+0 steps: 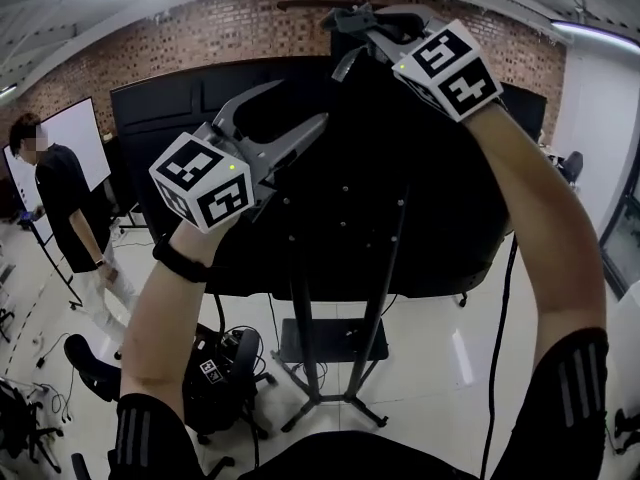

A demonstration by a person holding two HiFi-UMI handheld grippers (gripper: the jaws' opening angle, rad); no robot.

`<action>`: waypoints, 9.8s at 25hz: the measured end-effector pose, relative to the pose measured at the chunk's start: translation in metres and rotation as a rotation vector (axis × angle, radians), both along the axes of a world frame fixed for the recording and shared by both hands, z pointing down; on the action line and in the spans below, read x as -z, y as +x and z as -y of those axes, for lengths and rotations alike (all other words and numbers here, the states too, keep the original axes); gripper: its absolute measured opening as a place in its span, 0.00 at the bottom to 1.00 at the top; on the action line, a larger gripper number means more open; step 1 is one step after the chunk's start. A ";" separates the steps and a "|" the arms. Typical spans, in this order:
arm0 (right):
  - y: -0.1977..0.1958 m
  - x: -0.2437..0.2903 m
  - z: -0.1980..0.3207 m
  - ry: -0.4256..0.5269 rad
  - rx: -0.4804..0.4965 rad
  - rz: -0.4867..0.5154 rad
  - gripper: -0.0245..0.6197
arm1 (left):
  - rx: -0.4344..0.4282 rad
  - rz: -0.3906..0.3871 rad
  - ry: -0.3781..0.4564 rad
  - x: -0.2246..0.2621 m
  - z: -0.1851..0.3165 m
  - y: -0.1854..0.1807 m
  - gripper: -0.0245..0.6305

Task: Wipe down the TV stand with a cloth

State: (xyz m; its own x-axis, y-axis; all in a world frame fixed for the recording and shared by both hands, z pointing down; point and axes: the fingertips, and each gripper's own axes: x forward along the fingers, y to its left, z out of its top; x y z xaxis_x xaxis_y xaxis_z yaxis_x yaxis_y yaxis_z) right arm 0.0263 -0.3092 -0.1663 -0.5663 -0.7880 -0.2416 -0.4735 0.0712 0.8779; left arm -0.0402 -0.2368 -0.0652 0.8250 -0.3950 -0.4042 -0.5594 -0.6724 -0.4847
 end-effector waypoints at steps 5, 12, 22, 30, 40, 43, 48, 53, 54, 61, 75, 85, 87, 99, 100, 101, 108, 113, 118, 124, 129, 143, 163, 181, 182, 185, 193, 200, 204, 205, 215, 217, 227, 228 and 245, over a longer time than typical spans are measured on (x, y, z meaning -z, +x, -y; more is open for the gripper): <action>-0.001 0.028 0.022 0.012 -0.074 -0.029 0.11 | 0.033 0.005 0.023 0.030 0.015 0.005 0.50; -0.007 0.013 0.041 -0.026 -0.073 -0.045 0.11 | 0.033 0.028 0.022 0.011 0.017 0.017 0.50; -0.007 -0.041 0.048 -0.076 -0.063 -0.039 0.10 | 0.010 0.031 -0.048 -0.040 0.033 0.021 0.50; -0.005 -0.106 0.053 -0.102 -0.116 -0.148 0.10 | -0.028 0.021 -0.094 -0.074 0.033 0.022 0.50; -0.013 -0.174 0.054 -0.178 -0.134 -0.181 0.10 | -0.031 0.059 -0.136 -0.115 0.037 0.021 0.50; -0.015 -0.200 0.056 -0.197 -0.155 -0.187 0.10 | -0.011 0.100 -0.148 -0.140 0.042 0.021 0.51; -0.018 -0.235 0.057 -0.200 -0.213 -0.255 0.10 | -0.008 0.122 -0.163 -0.166 0.036 0.020 0.51; -0.020 -0.275 0.058 -0.188 -0.270 -0.351 0.10 | -0.015 0.104 -0.204 -0.188 0.032 0.017 0.51; -0.021 -0.283 0.057 -0.193 -0.275 -0.360 0.10 | -0.015 0.101 -0.209 -0.192 0.031 0.016 0.51; -0.028 -0.338 0.057 -0.165 -0.336 -0.518 0.10 | -0.009 0.077 -0.269 -0.224 0.030 0.005 0.51; -0.028 -0.452 0.058 -0.299 -0.369 -0.547 0.10 | -0.007 0.072 -0.406 -0.299 0.033 0.003 0.51; -0.023 -0.532 0.061 -0.378 -0.353 -0.587 0.10 | -0.003 0.075 -0.498 -0.349 0.034 0.010 0.51; -0.023 -0.541 0.061 -0.391 -0.352 -0.587 0.10 | 0.002 0.076 -0.511 -0.356 0.035 0.011 0.51; -0.030 -0.508 0.021 -0.441 -0.201 -0.342 0.10 | 0.007 0.059 -0.512 -0.359 0.027 0.015 0.52; -0.027 -0.496 0.014 -0.421 -0.187 -0.321 0.10 | 0.006 0.059 -0.496 -0.353 0.025 0.017 0.52; -0.022 -0.484 0.007 -0.393 -0.181 -0.311 0.10 | 0.003 0.059 -0.477 -0.345 0.022 0.021 0.52; 0.030 -0.398 -0.026 -0.272 -0.171 -0.184 0.10 | -0.045 0.032 -0.348 -0.280 -0.004 0.050 0.52; 0.080 -0.344 -0.025 -0.212 -0.209 -0.090 0.10 | -0.076 0.037 -0.284 -0.251 -0.017 0.078 0.52; 0.116 -0.320 0.000 -0.200 -0.250 -0.045 0.10 | -0.073 0.045 -0.257 -0.236 -0.015 0.101 0.52; 0.144 -0.327 0.041 -0.258 -0.263 -0.007 0.10 | -0.067 0.047 -0.250 -0.240 -0.006 0.121 0.52; 0.162 -0.332 0.056 -0.267 -0.267 0.001 0.10 | -0.055 0.055 -0.270 -0.247 0.001 0.136 0.52; 0.267 -0.330 0.060 -0.251 -0.405 0.065 0.10 | -0.091 0.049 -0.290 -0.259 0.021 0.178 0.53; 0.140 -0.381 0.055 -0.336 -0.122 -0.005 0.10 | -0.047 0.057 -0.325 -0.276 0.014 0.173 0.53; 0.262 -0.405 0.059 -0.353 -0.308 0.076 0.10 | -0.093 0.069 -0.380 -0.302 0.014 0.206 0.53; 0.269 -0.405 0.059 -0.355 -0.319 0.082 0.10 | -0.094 0.071 -0.382 -0.302 0.013 0.209 0.53; 0.286 -0.405 0.059 -0.362 -0.346 0.114 0.10 | -0.094 0.073 -0.385 -0.306 0.014 0.214 0.53; 0.261 -0.379 0.031 -0.291 -0.218 0.194 0.10 | -0.035 0.055 -0.403 -0.308 0.012 0.199 0.53; 0.165 -0.338 -0.010 -0.219 -0.064 0.141 0.10 | 0.051 0.013 -0.373 -0.294 0.009 0.137 0.53; 0.108 -0.318 -0.026 -0.189 -0.010 0.106 0.10 | 0.096 -0.003 -0.341 -0.283 0.007 0.092 0.53; 0.093 -0.315 -0.030 -0.188 0.001 0.098 0.10 | 0.105 -0.004 -0.338 -0.281 0.005 0.080 0.53; -0.090 -0.292 -0.049 -0.166 0.129 0.006 0.10 | 0.205 -0.023 -0.279 -0.257 0.000 -0.059 0.53; -0.126 -0.292 -0.046 -0.162 0.135 -0.031 0.10 | 0.224 -0.025 -0.272 -0.254 0.002 -0.087 0.53; -0.273 -0.307 -0.002 -0.146 0.075 -0.212 0.10 | 0.280 -0.027 -0.271 -0.255 0.013 -0.202 0.53; -0.284 -0.309 0.004 -0.147 0.063 -0.227 0.10 | 0.281 -0.023 -0.276 -0.259 0.015 -0.210 0.54; -0.295 -0.329 0.066 -0.129 -0.250 -0.510 0.10 | 0.271 -0.013 -0.321 -0.282 0.028 -0.249 0.54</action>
State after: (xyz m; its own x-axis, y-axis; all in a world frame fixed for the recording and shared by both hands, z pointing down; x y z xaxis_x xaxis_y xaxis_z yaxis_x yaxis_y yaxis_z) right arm -0.2691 -0.3751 0.1629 -0.3783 -0.9179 0.1198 -0.0095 0.1332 0.9910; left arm -0.2895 -0.2647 0.2165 0.6697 -0.7045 -0.2349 -0.7414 -0.6158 -0.2666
